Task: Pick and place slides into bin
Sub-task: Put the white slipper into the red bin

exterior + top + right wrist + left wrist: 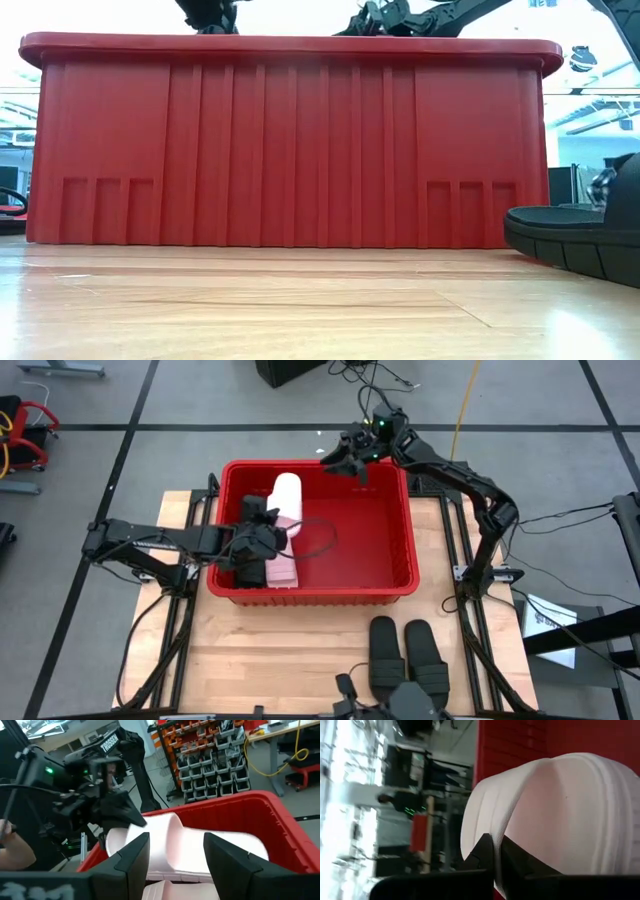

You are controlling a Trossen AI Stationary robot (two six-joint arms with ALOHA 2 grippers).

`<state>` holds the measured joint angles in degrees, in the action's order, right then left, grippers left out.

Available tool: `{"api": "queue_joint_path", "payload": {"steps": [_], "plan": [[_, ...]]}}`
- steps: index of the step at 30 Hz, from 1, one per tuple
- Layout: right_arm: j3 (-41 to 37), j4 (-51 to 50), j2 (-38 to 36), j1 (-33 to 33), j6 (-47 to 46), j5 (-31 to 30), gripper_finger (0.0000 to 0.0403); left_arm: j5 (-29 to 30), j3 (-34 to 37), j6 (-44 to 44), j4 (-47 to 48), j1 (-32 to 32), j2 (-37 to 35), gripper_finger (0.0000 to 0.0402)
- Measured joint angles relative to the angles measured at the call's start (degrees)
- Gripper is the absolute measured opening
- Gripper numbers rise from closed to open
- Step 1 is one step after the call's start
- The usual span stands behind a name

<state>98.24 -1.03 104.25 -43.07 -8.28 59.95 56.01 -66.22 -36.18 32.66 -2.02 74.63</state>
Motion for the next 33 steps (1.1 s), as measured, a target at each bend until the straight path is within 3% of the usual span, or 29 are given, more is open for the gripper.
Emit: {"api": "queue_joint_path", "payload": {"steps": [7, 12, 20, 27, 33], "plan": [[0.0, -0.07, -0.88, 0.79, 1.28, 0.04, 0.0178, -5.86, 0.0, 12.27, 8.51, 3.59, 0.01, 0.0003], [0.0, -0.1, -0.88, 2.06, 1.97, 0.06, 0.0176, -8.81, 2.59, 13.21, 9.21, 6.6, 1.07, 0.0002], [0.0, -0.13, -0.88, 3.52, 2.76, 0.08, 0.0177, -11.98, 9.4, 6.71, -0.09, 11.17, 1.79, 0.0002], [0.0, -0.86, -0.86, 3.63, 3.02, 0.08, 0.0175, -20.7, 14.49, 3.37, -10.02, 14.36, 1.88, 0.0001], [0.0, -1.09, -0.86, 4.1, 3.02, 0.1, 0.0177, -20.62, 20.08, 2.09, -14.8, 16.72, 1.88, 0.0001]]}}
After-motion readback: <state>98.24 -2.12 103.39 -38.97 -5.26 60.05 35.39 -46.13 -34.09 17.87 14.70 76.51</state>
